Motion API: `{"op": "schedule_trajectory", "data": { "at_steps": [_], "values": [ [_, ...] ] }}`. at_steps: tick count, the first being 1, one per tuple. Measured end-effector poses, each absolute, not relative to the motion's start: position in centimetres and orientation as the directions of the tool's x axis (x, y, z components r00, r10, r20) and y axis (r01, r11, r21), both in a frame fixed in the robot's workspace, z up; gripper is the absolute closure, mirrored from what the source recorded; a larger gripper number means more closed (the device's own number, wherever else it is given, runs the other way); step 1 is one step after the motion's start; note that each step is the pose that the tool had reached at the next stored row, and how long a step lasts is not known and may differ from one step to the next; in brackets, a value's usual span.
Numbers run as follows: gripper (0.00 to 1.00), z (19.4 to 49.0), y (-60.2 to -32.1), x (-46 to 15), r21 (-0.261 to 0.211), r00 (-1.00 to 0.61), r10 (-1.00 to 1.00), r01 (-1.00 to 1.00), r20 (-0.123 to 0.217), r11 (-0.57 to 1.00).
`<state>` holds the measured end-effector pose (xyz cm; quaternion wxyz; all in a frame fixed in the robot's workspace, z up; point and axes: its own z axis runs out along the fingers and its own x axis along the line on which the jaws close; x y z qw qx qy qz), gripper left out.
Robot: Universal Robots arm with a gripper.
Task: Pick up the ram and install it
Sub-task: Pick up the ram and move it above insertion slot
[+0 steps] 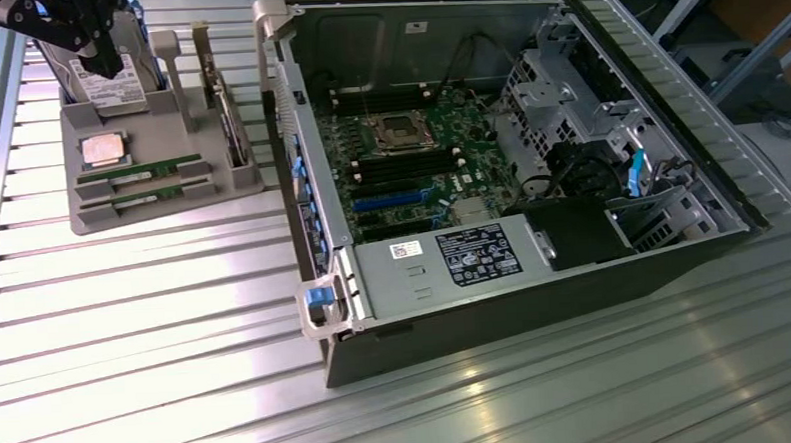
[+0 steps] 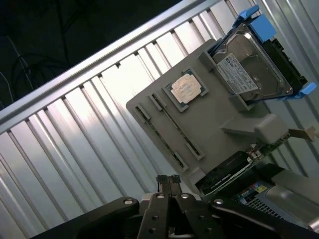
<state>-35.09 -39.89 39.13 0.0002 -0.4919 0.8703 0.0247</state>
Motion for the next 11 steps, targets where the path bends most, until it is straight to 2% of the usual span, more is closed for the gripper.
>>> {"op": "schedule_trajectory", "data": {
  "at_steps": [11],
  "values": [
    [0.89, 39.11, -39.89, -35.10, 0.043, -0.471, -0.882, -0.882, -0.025, 0.470]
  ]
}}
